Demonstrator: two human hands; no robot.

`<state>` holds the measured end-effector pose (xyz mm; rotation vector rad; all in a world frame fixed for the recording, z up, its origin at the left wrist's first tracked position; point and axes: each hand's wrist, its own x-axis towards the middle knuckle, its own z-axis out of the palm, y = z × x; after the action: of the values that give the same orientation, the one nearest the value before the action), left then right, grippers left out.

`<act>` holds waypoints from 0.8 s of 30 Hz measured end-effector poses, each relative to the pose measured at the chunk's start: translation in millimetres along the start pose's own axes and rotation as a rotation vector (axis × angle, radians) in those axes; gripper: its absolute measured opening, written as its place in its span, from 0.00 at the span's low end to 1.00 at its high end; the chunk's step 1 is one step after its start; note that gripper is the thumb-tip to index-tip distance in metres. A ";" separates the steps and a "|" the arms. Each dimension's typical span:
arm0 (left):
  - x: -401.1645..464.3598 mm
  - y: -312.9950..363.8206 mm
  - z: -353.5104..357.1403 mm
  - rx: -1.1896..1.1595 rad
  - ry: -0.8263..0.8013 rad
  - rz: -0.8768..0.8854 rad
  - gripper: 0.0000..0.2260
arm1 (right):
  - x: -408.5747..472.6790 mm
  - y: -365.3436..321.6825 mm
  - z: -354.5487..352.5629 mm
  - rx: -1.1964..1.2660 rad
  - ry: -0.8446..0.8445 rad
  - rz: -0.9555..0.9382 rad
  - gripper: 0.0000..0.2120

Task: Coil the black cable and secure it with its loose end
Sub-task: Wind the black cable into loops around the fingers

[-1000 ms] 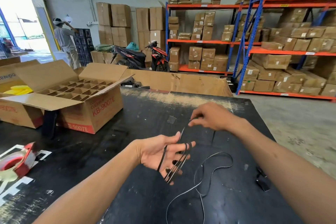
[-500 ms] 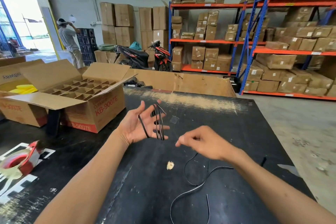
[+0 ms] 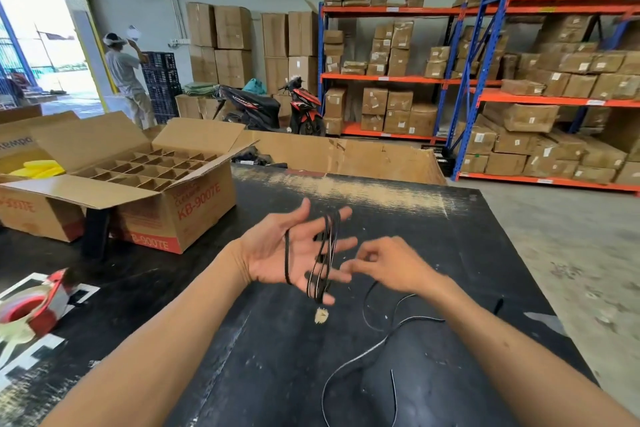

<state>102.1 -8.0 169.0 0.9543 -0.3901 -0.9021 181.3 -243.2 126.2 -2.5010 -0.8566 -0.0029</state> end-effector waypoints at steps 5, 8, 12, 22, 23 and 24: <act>6.6 -23.5 -1.4 0.074 0.061 -0.233 0.30 | 27.1 -11.0 -48.6 -0.565 -0.093 -0.385 0.21; 9.9 -34.9 -7.0 0.110 0.127 -0.336 0.30 | 38.5 -19.4 -70.8 -0.670 -0.101 -0.463 0.26; 1.1 -37.1 -26.6 0.064 0.261 -0.283 0.29 | 40.3 -29.4 -84.7 -0.570 -0.048 -0.449 0.25; -10.2 -11.3 -56.0 -0.102 0.571 0.260 0.29 | -17.0 -43.4 -15.8 0.009 0.005 -0.371 0.23; -9.2 -7.1 -53.9 -0.121 0.555 0.314 0.29 | -23.9 -41.6 -2.6 0.031 -0.013 -0.373 0.25; -7.9 -2.8 -50.9 -0.137 0.530 0.354 0.28 | -30.2 -39.2 10.3 0.050 -0.036 -0.368 0.26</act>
<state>129.0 24.7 139.5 0.9218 -0.0364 -0.3278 132.9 -229.2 130.1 -2.2694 -1.3028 -0.0589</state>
